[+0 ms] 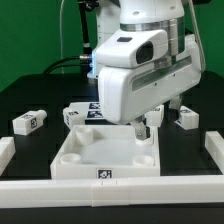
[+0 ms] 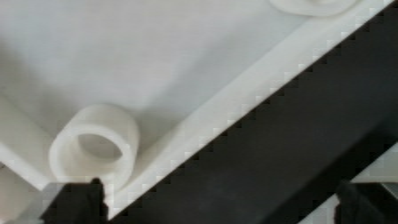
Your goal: Assemble one leg
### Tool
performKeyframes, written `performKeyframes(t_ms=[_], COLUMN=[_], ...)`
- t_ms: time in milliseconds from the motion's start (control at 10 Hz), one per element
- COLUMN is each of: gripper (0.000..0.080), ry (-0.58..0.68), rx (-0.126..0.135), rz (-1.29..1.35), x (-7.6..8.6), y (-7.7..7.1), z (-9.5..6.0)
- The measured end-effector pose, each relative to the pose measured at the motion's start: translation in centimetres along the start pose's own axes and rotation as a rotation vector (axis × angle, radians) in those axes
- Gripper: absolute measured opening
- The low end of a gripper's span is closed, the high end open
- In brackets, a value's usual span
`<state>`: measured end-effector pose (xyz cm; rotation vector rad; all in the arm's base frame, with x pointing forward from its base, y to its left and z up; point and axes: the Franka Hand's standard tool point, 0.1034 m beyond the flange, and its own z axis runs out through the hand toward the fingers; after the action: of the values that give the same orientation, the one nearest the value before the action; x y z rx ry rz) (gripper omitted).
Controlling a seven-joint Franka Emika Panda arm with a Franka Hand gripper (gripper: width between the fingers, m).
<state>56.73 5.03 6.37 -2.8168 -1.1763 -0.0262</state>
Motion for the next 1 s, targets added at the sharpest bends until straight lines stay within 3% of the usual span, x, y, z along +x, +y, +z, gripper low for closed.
performKeyframes(t_ms=[100, 1000], gripper=[0.0650, 0.0650], ry=[0.015, 0.013], rx=[0.013, 0.012], rz=[0.018, 0.019], x=[-0.02, -0.20], y=[0.04, 0.13], z=[0.04, 0.03])
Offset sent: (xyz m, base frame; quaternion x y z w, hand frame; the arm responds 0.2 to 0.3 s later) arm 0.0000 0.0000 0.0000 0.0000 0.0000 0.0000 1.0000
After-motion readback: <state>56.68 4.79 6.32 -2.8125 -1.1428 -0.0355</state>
